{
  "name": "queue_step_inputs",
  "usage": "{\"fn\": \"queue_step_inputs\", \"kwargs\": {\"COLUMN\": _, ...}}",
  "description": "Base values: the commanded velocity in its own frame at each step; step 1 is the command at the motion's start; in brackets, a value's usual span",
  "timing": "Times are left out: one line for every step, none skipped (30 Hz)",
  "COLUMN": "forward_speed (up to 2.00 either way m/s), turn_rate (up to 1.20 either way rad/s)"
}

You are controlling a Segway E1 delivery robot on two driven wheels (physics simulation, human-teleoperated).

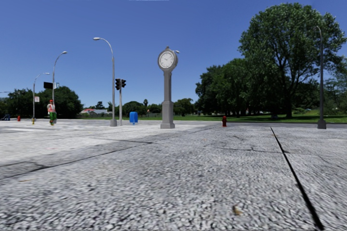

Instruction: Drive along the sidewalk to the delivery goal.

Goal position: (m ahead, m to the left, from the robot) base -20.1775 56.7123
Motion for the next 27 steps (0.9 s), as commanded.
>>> {"fn": "queue_step_inputs", "kwargs": {"forward_speed": 2.0, "turn_rate": 0.15}}
{"fn": "queue_step_inputs", "kwargs": {"forward_speed": 2.0, "turn_rate": 0.02}}
{"fn": "queue_step_inputs", "kwargs": {"forward_speed": 2.0, "turn_rate": 0.0}}
{"fn": "queue_step_inputs", "kwargs": {"forward_speed": 2.0, "turn_rate": 0.0}}
{"fn": "queue_step_inputs", "kwargs": {"forward_speed": 2.0, "turn_rate": 0.0}}
{"fn": "queue_step_inputs", "kwargs": {"forward_speed": 2.0, "turn_rate": 0.0}}
{"fn": "queue_step_inputs", "kwargs": {"forward_speed": 2.0, "turn_rate": 0.0}}
{"fn": "queue_step_inputs", "kwargs": {"forward_speed": 2.0, "turn_rate": 0.0}}
{"fn": "queue_step_inputs", "kwargs": {"forward_speed": 2.0, "turn_rate": 0.0}}
{"fn": "queue_step_inputs", "kwargs": {"forward_speed": 2.0, "turn_rate": 0.0}}
{"fn": "queue_step_inputs", "kwargs": {"forward_speed": 2.0, "turn_rate": 0.0}}
{"fn": "queue_step_inputs", "kwargs": {"forward_speed": 2.0, "turn_rate": 0.0}}
{"fn": "queue_step_inputs", "kwargs": {"forward_speed": 2.0, "turn_rate": 0.0}}
{"fn": "queue_step_inputs", "kwargs": {"forward_speed": 2.0, "turn_rate": 0.0}}
{"fn": "queue_step_inputs", "kwargs": {"forward_speed": 2.0, "turn_rate": 0.0}}
{"fn": "queue_step_inputs", "kwargs": {"forward_speed": 2.0, "turn_rate": 0.0}}
{"fn": "queue_step_inputs", "kwargs": {"forward_speed": 2.0, "turn_rate": 0.0}}
{"fn": "queue_step_inputs", "kwargs": {"forward_speed": 2.0, "turn_rate": 0.0}}
{"fn": "queue_step_inputs", "kwargs": {"forward_speed": 2.0, "turn_rate": 0.0}}
{"fn": "queue_step_inputs", "kwargs": {"forward_speed": 2.0, "turn_rate": 0.0}}
{"fn": "queue_step_inputs", "kwargs": {"forward_speed": 2.0, "turn_rate": 0.0}}
{"fn": "queue_step_inputs", "kwargs": {"forward_speed": 2.0, "turn_rate": 0.0}}
{"fn": "queue_step_inputs", "kwargs": {"forward_speed": 2.0, "turn_rate": 0.0}}
{"fn": "queue_step_inputs", "kwargs": {"forward_speed": 2.0, "turn_rate": 0.0}}
{"fn": "queue_step_inputs", "kwargs": {"forward_speed": 2.0, "turn_rate": 0.0}}
{"fn": "queue_step_inputs", "kwargs": {"forward_speed": 2.0, "turn_rate": 0.0}}
{"fn": "queue_step_inputs", "kwargs": {"forward_speed": 2.0, "turn_rate": 0.0}}
